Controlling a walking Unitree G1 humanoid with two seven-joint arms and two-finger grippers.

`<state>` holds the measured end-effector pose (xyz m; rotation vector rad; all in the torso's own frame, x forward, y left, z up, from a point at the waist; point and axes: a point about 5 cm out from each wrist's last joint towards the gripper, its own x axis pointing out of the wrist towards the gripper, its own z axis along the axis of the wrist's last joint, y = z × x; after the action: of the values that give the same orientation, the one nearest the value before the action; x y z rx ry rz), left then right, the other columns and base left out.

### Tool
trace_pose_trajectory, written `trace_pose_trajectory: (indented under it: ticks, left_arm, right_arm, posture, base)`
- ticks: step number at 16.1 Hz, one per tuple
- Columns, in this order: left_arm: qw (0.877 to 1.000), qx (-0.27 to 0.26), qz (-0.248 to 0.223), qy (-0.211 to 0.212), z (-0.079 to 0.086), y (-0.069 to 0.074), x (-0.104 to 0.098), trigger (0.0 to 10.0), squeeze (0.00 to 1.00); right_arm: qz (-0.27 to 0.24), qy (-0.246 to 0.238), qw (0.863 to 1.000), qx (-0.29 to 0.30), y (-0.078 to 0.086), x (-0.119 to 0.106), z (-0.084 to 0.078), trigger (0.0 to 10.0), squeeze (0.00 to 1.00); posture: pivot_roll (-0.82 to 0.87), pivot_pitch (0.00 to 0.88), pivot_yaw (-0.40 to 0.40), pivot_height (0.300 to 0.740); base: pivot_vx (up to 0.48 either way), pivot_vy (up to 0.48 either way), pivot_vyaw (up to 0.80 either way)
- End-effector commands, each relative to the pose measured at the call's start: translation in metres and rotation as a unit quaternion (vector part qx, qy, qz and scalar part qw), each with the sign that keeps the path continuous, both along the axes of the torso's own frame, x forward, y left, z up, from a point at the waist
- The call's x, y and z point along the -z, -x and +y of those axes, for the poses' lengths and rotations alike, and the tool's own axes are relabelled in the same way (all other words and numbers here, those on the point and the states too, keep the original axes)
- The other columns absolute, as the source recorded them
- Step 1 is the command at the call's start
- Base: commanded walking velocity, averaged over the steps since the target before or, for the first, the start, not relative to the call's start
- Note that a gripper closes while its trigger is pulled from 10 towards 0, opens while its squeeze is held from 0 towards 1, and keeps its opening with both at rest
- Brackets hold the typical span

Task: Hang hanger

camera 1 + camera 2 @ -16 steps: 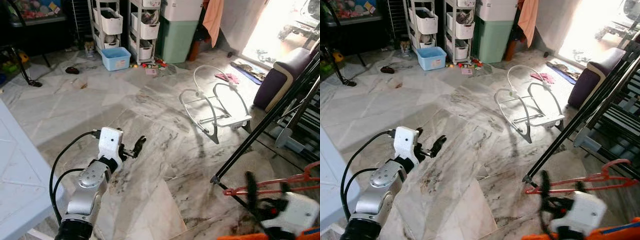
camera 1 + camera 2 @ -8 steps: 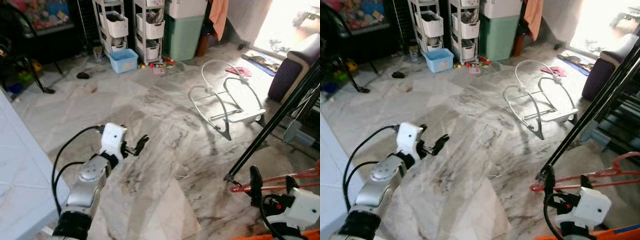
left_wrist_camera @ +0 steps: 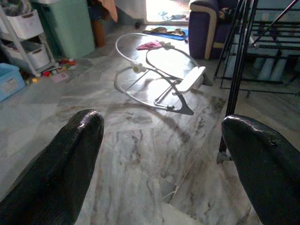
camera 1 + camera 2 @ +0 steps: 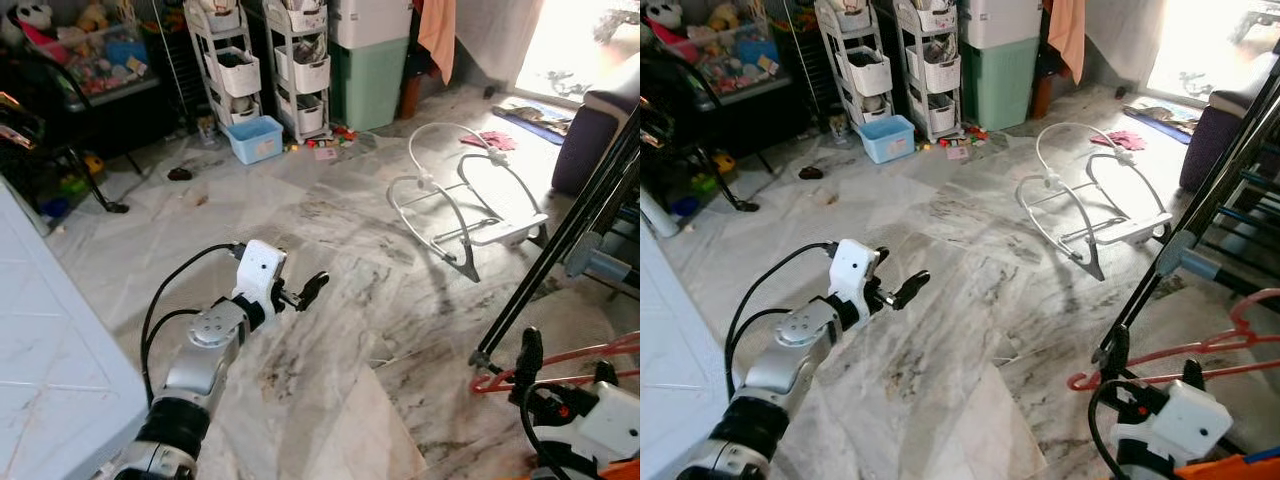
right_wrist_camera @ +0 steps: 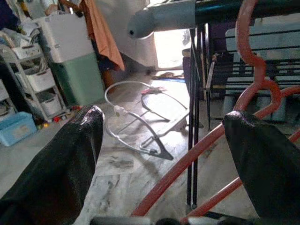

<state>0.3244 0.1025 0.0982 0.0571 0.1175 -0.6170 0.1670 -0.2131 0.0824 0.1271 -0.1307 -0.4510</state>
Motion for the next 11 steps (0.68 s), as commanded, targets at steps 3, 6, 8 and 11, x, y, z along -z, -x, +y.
trace_pose_trajectory:
  ticks: [3, 6, 8, 11]
  left_arm:
    - [1.000, 0.010, -0.009, 0.006, -0.012, -0.005, -0.002, 10.0, 0.00]
    - [1.000, 0.003, 0.004, 0.009, -0.013, -0.002, 0.008, 10.0, 0.00]
    - [1.000, 0.012, 0.006, 0.017, -0.018, -0.001, 0.009, 10.0, 0.00]
    - [1.000, 0.004, 0.015, 0.025, -0.024, -0.001, 0.014, 10.0, 0.00]
  right_arm:
    - [-0.008, -0.008, 0.999, 0.036, 0.001, 0.001, -0.007, 10.0, 0.00]
    - [-0.013, -0.010, 0.999, 0.036, 0.006, -0.005, -0.003, 10.0, 0.00]
    - [-0.015, -0.011, 0.999, 0.039, 0.008, -0.006, -0.004, 10.0, 0.00]
    - [-0.008, -0.026, 0.999, 0.048, 0.009, -0.003, -0.008, 10.0, 0.00]
  posture:
    - [0.03, 0.000, 0.040, 0.740]
    - [-0.02, 0.000, 0.014, 0.740]
    - [-0.03, 0.000, 0.009, 0.740]
    - [-0.02, 0.000, 0.007, 0.740]
  base:
    - [0.000, 0.000, 0.00]
    - [0.000, 0.000, 0.00]
    - [0.000, 0.000, 0.00]
    - [0.000, 0.000, -0.51]
